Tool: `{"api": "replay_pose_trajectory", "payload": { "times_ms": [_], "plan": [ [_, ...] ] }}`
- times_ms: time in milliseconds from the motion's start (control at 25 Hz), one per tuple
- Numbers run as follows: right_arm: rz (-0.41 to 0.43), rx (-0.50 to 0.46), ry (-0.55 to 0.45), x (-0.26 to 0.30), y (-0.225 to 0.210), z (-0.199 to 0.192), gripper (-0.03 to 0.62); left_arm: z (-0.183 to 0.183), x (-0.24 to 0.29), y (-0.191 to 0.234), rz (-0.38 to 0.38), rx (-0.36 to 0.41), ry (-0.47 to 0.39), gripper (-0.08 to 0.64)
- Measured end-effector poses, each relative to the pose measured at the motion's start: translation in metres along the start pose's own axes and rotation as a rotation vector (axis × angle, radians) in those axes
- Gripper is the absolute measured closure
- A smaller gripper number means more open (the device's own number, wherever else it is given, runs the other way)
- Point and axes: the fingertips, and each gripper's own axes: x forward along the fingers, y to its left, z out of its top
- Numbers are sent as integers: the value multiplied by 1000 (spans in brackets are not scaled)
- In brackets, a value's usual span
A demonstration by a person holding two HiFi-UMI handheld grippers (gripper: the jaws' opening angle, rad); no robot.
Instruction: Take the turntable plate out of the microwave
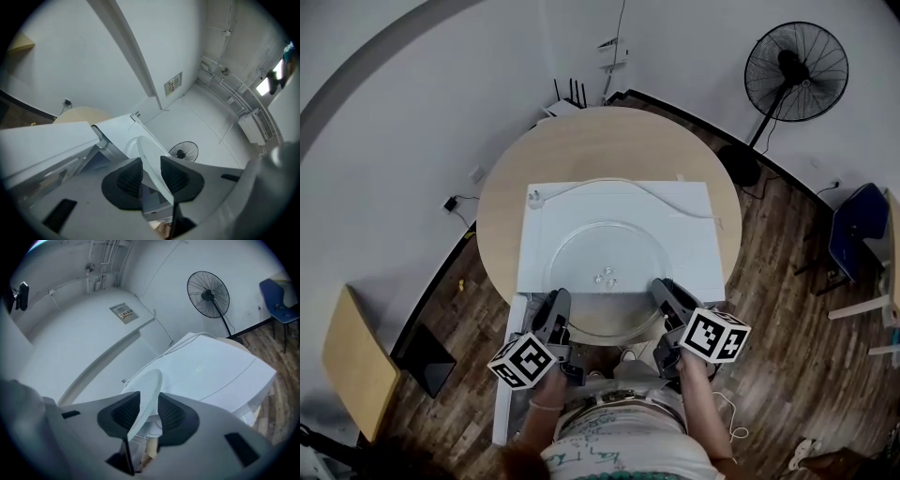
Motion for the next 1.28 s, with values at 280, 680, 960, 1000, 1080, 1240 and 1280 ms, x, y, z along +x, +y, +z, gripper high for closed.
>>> {"api": "replay_pose_trajectory", "payload": {
  "times_ms": [280, 680, 960, 1000, 1080, 1240, 1280],
  "plan": [
    [-61, -65, 55, 10, -3, 4, 471, 5, 8, -4, 48, 122, 40, 435],
    [-214, -333, 272, 33, -1, 3, 414, 19, 24, 6, 164, 308, 134, 391],
    [-264, -475, 342, 39, -1, 2, 402, 24, 37, 12, 228, 507, 230, 359],
    [-264, -475, 341, 40, 0, 2, 402, 25, 39, 12, 228, 506, 236, 359],
    [-267, -472, 336, 40, 0, 3, 400, 25, 40, 12, 227, 503, 245, 359],
    [-256, -469, 324, 39, 0, 4, 400, 26, 40, 12, 231, 514, 231, 358],
    [-250, -473, 318, 39, 0, 4, 400, 26, 40, 13, 236, 519, 224, 357]
  ]
}}
